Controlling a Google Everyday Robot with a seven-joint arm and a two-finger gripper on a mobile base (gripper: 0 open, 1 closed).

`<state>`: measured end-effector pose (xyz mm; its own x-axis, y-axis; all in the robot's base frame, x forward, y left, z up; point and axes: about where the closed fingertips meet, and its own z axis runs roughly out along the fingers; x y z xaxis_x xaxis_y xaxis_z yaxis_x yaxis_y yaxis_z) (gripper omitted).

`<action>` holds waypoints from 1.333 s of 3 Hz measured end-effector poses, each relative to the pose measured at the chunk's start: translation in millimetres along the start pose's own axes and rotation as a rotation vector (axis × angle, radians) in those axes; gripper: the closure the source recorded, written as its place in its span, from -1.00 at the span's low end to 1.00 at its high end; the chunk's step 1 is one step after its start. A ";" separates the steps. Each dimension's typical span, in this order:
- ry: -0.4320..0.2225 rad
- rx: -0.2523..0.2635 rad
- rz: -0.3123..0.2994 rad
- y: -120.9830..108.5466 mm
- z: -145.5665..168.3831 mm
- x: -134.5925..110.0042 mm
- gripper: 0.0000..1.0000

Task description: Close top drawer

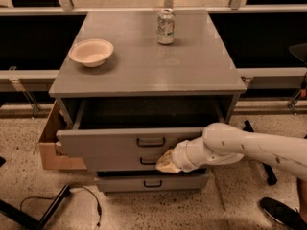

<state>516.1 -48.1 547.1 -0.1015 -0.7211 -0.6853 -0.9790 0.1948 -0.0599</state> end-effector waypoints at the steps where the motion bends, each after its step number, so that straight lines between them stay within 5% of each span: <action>1: 0.001 0.001 -0.001 0.0 0.0 0.2 1.00; 3: 0.035 0.047 -0.021 -82.2 -4.0 8.0 1.00; 4: 0.037 0.050 -0.021 -78.3 -5.4 8.6 1.00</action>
Offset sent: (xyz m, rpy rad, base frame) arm 0.1351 -0.0364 0.0029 -0.0639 -0.0640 -0.0148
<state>590.9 -73.1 549.8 -0.0885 -0.7494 -0.6562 -0.9710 0.2117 -0.1109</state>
